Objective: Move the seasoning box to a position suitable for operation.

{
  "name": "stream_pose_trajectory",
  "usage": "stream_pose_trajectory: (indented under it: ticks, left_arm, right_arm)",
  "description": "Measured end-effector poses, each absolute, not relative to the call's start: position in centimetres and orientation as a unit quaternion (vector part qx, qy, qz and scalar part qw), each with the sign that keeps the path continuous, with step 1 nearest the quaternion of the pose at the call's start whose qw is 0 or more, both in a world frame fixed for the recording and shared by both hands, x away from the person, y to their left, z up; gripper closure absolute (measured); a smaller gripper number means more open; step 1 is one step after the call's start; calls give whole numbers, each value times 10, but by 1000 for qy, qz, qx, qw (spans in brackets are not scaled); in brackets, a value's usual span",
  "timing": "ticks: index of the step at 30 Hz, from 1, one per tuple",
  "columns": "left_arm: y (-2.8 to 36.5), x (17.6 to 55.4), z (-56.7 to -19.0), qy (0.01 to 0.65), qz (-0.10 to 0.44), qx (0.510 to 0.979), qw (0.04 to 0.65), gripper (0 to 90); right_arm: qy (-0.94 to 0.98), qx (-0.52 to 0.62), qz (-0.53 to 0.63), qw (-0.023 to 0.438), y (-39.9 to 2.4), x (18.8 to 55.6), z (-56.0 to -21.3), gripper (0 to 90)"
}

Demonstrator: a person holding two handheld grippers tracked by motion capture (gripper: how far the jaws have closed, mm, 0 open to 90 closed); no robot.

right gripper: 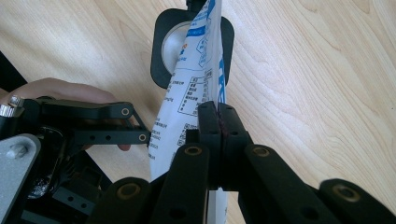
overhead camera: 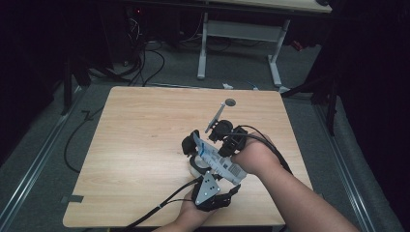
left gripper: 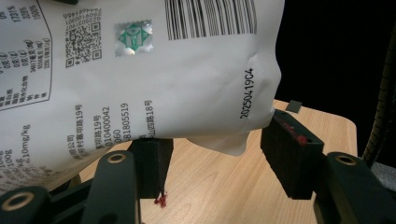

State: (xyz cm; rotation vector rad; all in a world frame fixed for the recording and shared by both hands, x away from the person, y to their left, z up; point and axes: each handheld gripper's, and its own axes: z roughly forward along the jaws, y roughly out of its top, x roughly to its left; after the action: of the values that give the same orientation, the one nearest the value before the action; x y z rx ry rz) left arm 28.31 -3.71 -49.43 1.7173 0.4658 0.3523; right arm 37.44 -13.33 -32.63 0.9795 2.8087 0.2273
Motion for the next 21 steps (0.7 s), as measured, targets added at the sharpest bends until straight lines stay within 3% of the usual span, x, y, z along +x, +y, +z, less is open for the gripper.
stream_pose_trajectory:
  ticks: [21]
  left_arm:
    - [-38, 284, -494, 203, 154, 744, 618, 450]
  right_arm:
    - [939, 325, 73, 84, -131, 376, -327, 900]
